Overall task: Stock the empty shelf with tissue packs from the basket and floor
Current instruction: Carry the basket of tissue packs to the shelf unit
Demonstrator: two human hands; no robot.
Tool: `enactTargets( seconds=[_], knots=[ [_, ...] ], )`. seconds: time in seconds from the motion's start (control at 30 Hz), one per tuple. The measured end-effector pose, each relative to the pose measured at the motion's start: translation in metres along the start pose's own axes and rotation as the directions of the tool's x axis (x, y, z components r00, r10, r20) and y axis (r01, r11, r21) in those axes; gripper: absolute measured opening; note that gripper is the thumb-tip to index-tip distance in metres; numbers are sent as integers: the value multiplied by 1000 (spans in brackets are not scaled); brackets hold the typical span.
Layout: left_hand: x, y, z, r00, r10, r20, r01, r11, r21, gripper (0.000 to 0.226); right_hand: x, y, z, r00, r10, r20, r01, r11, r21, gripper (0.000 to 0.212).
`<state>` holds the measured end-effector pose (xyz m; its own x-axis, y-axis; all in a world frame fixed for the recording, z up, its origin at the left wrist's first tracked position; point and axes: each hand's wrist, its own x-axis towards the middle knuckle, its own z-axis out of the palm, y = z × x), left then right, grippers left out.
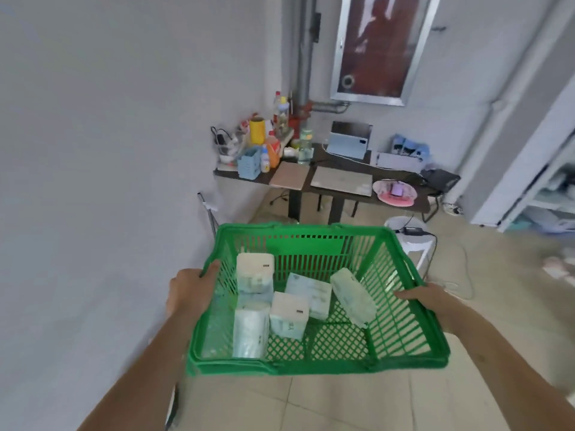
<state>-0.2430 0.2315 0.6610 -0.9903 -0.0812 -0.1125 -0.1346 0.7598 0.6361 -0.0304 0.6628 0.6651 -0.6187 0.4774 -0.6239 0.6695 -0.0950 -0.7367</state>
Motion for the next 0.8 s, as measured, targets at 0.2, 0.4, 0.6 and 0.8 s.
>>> enactTargets(
  seconds=[0.2,0.4,0.6,0.8],
  knots=[
    [-37,100,93,969,231,91,-236,971,44,68,2,82,-98,973,137,-188,-117,987,113,46],
    [-111,177,215,938,299,174,-324,935,141,73,3,188,-201,902,358,-239,-302,922,242,56],
    [-184,183,307,916,293,273,-351,916,194,72,-5,280,-272,807,521,-278,-417,836,358,63],
    [-224,181,362,885,284,370,-389,887,250,67,-17,324,-293,679,633,-371,-498,769,400,55]
  ],
)
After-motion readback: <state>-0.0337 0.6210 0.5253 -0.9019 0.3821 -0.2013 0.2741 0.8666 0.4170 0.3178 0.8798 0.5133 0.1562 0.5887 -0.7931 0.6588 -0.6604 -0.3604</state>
